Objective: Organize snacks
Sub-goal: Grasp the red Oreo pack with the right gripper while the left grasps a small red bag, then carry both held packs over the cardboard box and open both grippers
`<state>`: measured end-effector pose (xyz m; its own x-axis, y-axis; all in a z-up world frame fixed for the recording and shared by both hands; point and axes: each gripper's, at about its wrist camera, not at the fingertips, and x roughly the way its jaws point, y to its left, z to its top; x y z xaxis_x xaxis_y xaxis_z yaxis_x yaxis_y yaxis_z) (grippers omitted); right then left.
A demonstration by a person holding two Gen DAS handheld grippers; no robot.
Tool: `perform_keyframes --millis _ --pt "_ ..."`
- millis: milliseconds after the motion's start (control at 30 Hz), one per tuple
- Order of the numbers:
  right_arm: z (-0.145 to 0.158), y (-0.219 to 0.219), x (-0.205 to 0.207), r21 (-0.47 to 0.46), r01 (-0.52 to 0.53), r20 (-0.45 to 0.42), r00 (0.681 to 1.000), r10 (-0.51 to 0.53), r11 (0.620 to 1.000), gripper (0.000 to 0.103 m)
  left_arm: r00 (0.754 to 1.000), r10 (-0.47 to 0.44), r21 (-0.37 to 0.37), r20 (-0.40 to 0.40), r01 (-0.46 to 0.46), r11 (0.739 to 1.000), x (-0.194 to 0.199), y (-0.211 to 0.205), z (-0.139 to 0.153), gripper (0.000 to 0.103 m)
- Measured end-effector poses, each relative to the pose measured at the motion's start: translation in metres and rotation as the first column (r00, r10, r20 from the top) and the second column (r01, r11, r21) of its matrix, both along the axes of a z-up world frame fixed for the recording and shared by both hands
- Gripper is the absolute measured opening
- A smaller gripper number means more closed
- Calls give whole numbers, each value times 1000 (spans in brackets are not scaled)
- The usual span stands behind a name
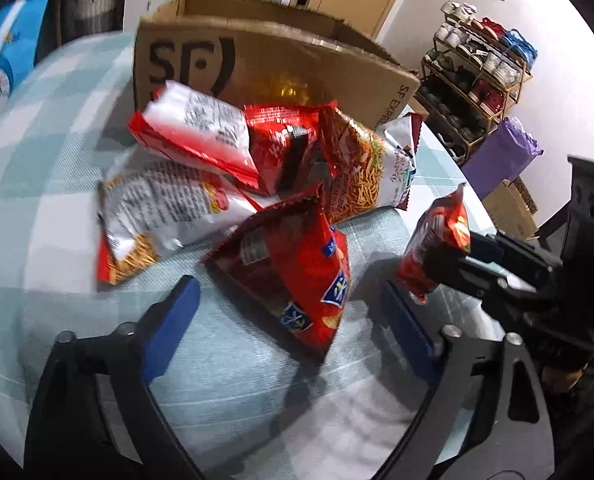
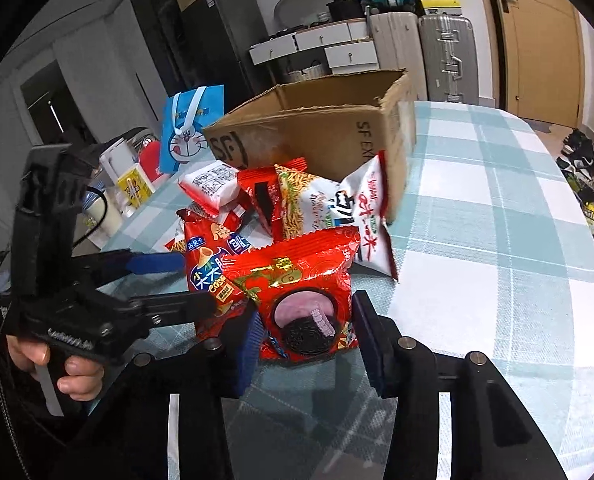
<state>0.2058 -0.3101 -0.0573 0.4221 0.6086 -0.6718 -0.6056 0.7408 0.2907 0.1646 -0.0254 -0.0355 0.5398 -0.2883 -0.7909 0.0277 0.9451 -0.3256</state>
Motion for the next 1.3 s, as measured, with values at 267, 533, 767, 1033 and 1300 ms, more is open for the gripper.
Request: perform_keyframes --millis 267,533,767,1033,1300 --pt "-1 -5 -6 4 20 -1 1000 -20 1000 44 1000 -7 -42 -28 6 999 18 -5 -5 48" --pt "3 -5 -9 4 39 11 999 -39 999 44 998 -54 -52 14 55 997 13 -11 -6 29" --pt "8 -2 -13 11 36 29 999 -36 999 44 997 -71 -37 43 72 997 6 -17 2 28" --pt "19 -2 -20 41 46 59 997 -48 998 44 993 -60 -32 104 63 997 -19 -5 26 28" --pt "29 -4 -23 82 59 73 995 -65 995 44 985 -41 -38 167 48 998 -38 4 62 28"
